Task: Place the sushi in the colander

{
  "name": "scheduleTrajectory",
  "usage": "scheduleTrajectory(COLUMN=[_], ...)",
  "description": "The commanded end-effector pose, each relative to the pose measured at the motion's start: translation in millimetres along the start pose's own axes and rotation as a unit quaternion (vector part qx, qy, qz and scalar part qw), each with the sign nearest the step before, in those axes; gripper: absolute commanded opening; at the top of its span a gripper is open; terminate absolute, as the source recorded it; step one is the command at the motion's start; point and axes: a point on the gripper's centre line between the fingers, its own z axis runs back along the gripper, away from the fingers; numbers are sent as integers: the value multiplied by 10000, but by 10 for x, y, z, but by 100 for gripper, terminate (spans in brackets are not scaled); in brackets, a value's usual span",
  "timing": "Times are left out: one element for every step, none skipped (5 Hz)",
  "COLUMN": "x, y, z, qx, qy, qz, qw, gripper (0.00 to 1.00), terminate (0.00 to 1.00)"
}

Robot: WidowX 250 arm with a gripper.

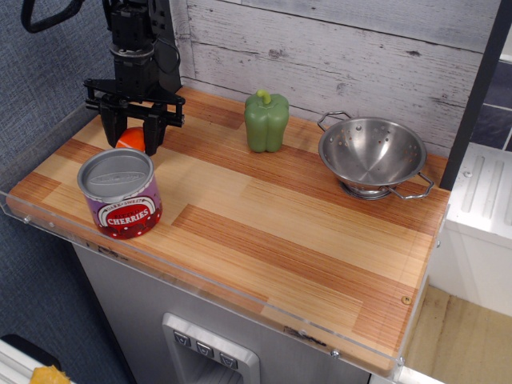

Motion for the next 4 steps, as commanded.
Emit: scheduleTrajectory(x=[56,21,-8,-57], y=[-2,-32,-112,-256], z=[297,497,749,1015], qx=[288,357,227,34], qy=[-425,-655,-886,-1118], qz=[42,125,144,47], qw=[9987,9971,9957,9937], gripper=[0,0,0,0], terminate=[0,0,0,0])
